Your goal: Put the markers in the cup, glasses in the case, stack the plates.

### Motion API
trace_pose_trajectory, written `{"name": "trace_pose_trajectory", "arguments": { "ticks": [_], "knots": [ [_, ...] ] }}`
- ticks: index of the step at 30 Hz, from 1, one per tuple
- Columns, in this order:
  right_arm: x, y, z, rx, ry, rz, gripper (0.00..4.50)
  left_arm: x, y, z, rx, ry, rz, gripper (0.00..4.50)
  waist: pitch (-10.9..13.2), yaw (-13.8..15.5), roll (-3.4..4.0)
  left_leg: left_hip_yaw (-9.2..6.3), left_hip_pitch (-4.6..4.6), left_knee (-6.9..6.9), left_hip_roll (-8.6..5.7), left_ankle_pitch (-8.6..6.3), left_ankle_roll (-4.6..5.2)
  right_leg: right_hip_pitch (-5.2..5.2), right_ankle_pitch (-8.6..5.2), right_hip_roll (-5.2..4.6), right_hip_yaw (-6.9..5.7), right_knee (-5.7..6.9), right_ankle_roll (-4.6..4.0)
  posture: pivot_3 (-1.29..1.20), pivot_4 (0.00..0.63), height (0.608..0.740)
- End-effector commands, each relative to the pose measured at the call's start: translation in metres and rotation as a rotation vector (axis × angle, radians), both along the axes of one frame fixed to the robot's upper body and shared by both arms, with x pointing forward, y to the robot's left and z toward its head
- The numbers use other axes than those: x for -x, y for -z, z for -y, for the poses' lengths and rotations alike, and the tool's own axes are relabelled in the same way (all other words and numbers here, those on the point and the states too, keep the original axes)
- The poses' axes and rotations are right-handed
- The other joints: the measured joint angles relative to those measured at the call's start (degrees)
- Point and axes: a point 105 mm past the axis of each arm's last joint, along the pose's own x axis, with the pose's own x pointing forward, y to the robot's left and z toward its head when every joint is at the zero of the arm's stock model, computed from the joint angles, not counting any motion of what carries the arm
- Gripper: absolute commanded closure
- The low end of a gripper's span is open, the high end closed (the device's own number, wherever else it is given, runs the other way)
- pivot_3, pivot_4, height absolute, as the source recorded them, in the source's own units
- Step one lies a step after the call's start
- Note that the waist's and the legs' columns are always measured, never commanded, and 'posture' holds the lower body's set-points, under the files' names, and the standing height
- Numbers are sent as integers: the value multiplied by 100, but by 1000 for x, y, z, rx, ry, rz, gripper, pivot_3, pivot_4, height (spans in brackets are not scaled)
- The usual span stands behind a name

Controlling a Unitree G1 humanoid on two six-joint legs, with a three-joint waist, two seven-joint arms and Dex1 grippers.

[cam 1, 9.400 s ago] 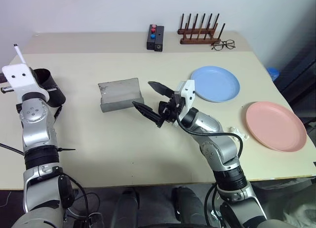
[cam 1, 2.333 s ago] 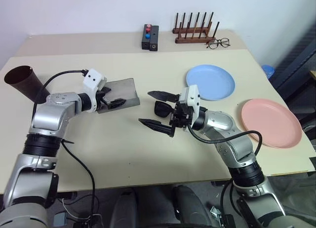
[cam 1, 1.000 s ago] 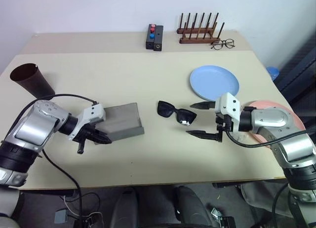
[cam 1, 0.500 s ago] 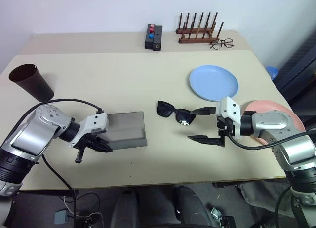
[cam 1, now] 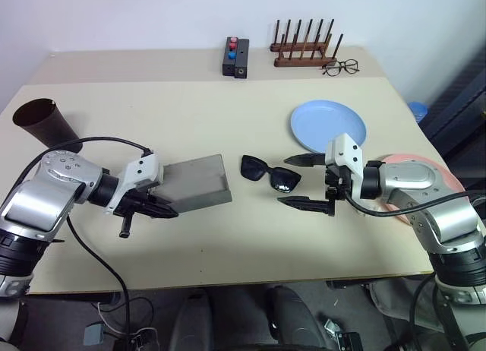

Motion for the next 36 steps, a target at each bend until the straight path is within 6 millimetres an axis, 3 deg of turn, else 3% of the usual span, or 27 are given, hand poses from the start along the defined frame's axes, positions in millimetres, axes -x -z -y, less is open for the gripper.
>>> {"name": "trace_pose_trajectory", "arguments": {
  "ticks": [1, 6, 7, 12, 16, 24, 26, 31, 36],
  "knots": [
    [0, -9, -4, -7, -19, 49, 0, 2, -5, 0, 0, 9, 21, 2640, 0, 1, 0, 0, 0, 0, 0, 0, 0, 0, 0, 0, 0, 0, 0, 0, 150, 740],
    [1, -7, -2, -3, -16, 51, 0, -5, 2, -4, -55, -2, 76, 222, 0, 3, 0, 0, 0, 0, 0, 0, 0, 0, 0, 0, 0, 0, 0, 0, 150, 740],
    [1, -6, -1, -1, -15, 50, 0, -7, 3, -5, -58, -5, 84, 44, 0, 3, 0, 0, 0, 0, 0, 0, 0, 0, 0, 0, 0, 1, 0, 0, 150, 740],
    [-11, 12, 3, 117, 93, 12, 0, -19, -24, -1, 90, -77, 143, 44, 0, 7, -1, 0, 0, 2, 0, 0, 0, 1, 0, 0, 0, 3, 0, 0, 150, 740],
    [-22, 8, -5, 80, 143, -6, 0, -14, -39, -7, 198, -151, 165, 44, 0, -46, 0, 0, 0, 3, 0, 0, 0, -1, 1, 1, 1, 4, 1, 0, 150, 740],
    [-56, 7, -21, 105, 247, -48, 0, 24, -15, -44, 228, -352, 142, 44, 3, -125, 6, 0, 8, -6, 6, -5, 9, -6, 1, 4, 2, 14, 5, 0, 150, 740],
    [-67, 10, -26, 119, 262, -77, 0, 34, -9, -49, 328, -410, 148, 44, 2, -96, 7, 1, 8, -2, 4, -5, 9, -3, -1, 3, 2, 12, 1, 0, 150, 740],
    [-82, 23, -30, 164, 263, -134, 0, 46, -4, -49, 430, -451, 223, 44, 1, -26, 4, 8, 7, 3, 1, -5, 8, 2, 1, -6, 3, 2, -4, 0, 150, 740],
    [-94, 27, -30, 233, 248, -118, 0, 51, 7, -48, 389, -467, 240, 44, 2, -5, 5, 9, 8, 3, 1, -5, 8, 2, 1, -4, 4, 2, -5, 0, 150, 740]
  ]
}}
